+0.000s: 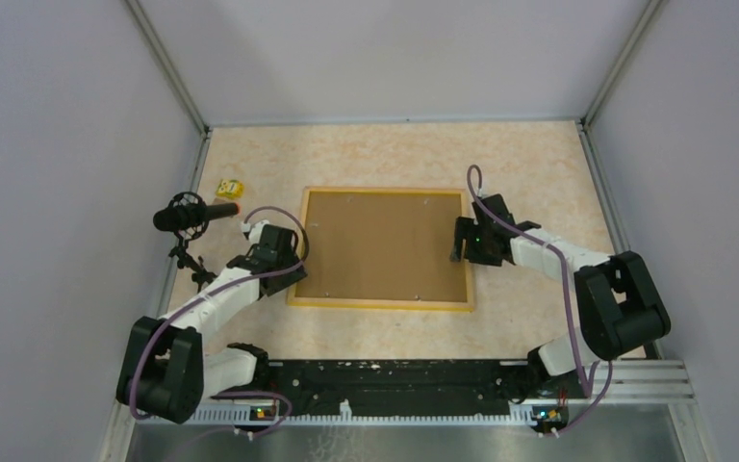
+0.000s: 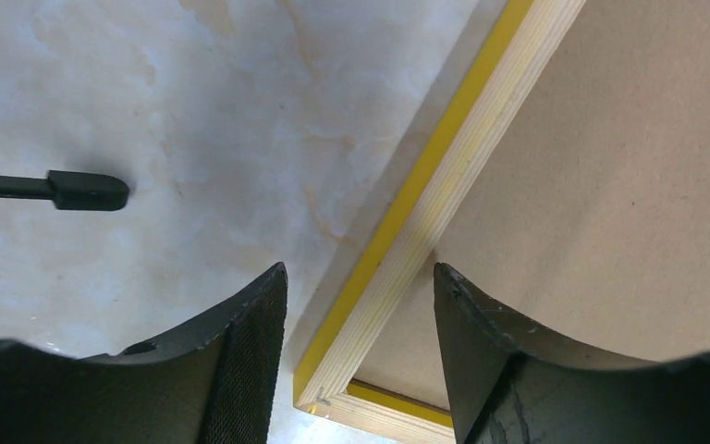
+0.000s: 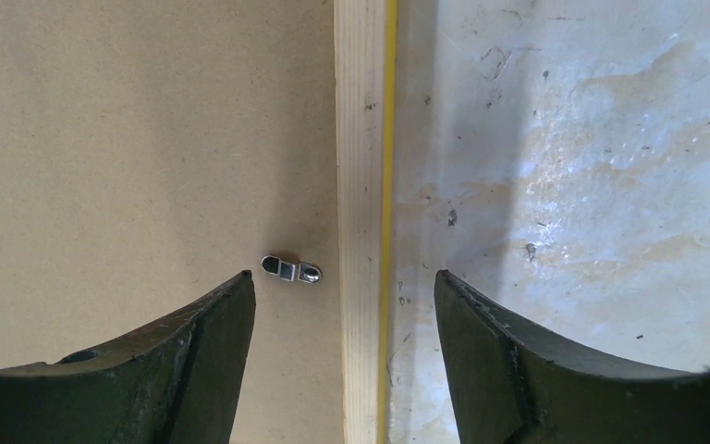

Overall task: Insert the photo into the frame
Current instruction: Install the photo frame at the center of the board.

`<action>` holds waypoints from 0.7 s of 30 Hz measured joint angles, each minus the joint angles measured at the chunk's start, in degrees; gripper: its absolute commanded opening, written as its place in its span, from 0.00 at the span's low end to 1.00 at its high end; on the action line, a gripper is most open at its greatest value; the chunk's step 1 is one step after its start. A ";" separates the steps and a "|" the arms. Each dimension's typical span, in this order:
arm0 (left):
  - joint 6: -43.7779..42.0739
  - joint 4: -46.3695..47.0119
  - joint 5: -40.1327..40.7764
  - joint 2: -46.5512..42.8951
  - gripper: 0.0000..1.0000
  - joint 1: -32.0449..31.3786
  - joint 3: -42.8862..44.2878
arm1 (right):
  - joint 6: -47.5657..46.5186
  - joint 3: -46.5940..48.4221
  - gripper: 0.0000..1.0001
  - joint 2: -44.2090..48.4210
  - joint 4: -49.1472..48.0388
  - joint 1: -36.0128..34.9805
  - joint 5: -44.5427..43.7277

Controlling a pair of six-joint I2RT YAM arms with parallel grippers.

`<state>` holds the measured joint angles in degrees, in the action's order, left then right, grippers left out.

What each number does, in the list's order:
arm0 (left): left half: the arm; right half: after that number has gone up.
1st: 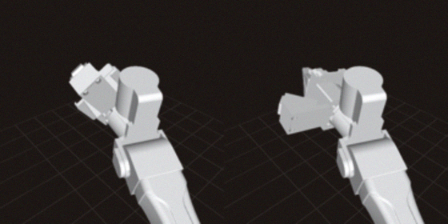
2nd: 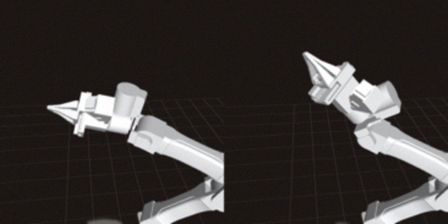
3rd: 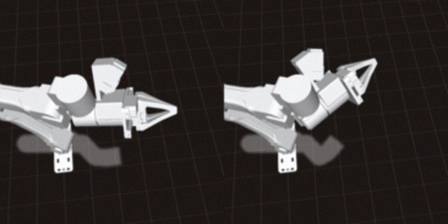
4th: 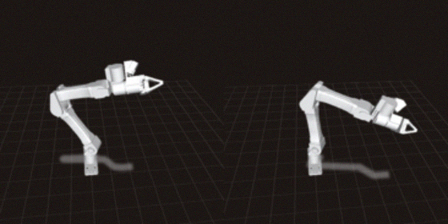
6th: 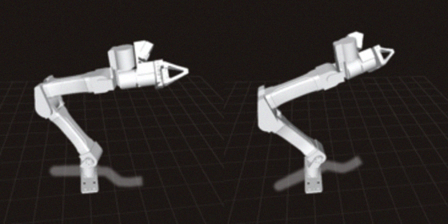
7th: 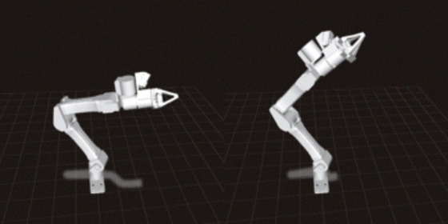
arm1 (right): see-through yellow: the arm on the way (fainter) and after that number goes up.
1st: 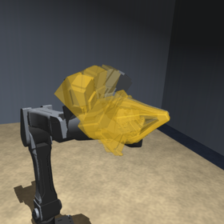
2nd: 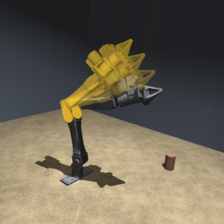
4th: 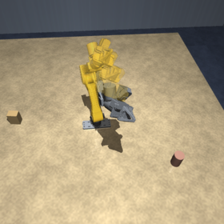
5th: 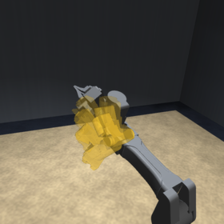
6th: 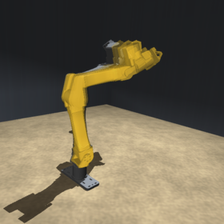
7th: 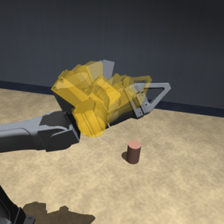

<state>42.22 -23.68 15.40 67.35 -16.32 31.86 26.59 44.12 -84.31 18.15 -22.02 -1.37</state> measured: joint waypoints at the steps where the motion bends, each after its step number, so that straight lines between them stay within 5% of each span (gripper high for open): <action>1: -0.11 0.39 -0.81 0.07 0.57 0.00 -0.42 | -0.02 -0.13 0.67 -0.28 -0.42 0.00 0.09; 7: -0.17 2.03 -2.58 0.68 0.43 0.00 -1.05 | -0.59 -0.17 0.61 -1.49 -1.53 0.00 0.26; 13: -0.15 3.13 -2.86 0.68 0.39 0.00 -1.36 | -1.38 -0.07 0.52 -1.73 -1.46 -0.07 -0.59; 21: -0.15 3.45 -2.99 0.68 0.38 0.00 -1.44 | -1.60 1.44 0.53 -3.37 -1.49 -1.57 -1.11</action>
<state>42.06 -20.23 12.40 68.03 -16.32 30.41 24.99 45.56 -87.68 16.67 -23.59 -2.48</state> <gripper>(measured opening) 0.387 0.525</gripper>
